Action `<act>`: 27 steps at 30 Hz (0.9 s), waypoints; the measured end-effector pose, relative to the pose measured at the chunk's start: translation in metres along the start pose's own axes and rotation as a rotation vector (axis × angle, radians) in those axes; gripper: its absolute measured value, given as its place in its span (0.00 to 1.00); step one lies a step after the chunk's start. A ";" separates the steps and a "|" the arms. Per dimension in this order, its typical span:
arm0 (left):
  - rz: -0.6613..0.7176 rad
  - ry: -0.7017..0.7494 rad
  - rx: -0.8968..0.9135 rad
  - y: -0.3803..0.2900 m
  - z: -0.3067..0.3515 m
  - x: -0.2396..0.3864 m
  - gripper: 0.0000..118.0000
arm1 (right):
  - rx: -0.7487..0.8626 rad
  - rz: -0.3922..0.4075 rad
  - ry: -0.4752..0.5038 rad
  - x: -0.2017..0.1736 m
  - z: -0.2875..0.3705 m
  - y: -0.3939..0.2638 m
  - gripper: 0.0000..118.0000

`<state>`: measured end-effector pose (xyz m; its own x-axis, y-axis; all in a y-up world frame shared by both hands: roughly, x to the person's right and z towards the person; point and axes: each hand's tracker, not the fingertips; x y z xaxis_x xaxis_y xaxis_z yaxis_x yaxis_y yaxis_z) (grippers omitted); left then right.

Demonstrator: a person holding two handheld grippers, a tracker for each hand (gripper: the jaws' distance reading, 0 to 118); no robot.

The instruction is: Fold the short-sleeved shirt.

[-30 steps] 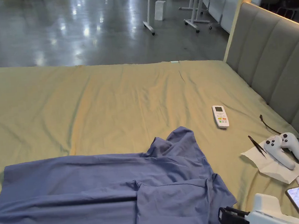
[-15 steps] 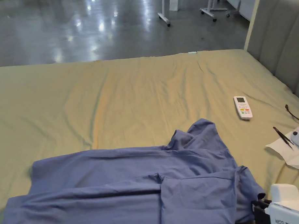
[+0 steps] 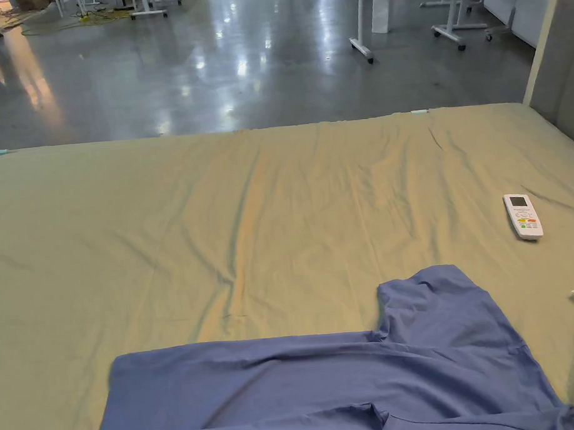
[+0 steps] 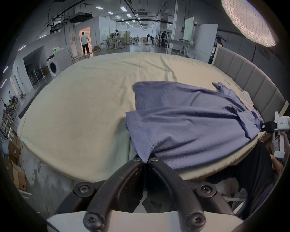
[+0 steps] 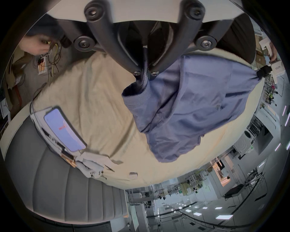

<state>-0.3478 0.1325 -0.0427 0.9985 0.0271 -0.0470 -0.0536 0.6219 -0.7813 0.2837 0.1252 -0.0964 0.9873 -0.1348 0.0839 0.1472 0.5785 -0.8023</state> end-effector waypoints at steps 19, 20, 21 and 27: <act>-0.046 0.050 0.649 0.078 0.146 0.072 0.64 | 0.584 0.159 0.111 -0.065 0.139 0.037 0.46; -0.043 0.048 0.688 0.078 0.158 0.076 0.63 | 0.617 0.211 0.125 -0.076 0.148 0.038 0.46; -0.042 0.043 0.714 0.082 0.164 0.076 0.63 | 0.644 0.254 0.137 -0.080 0.147 0.036 0.46; -0.152 -0.015 0.785 0.084 0.183 0.099 0.36 | 0.715 0.349 0.243 -0.113 0.162 0.034 0.25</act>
<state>-0.2521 0.3302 0.0008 0.9947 -0.0955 0.0372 0.0991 0.9887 -0.1122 0.1869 0.2904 -0.0373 0.9549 0.0246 -0.2960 -0.0818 0.9798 -0.1825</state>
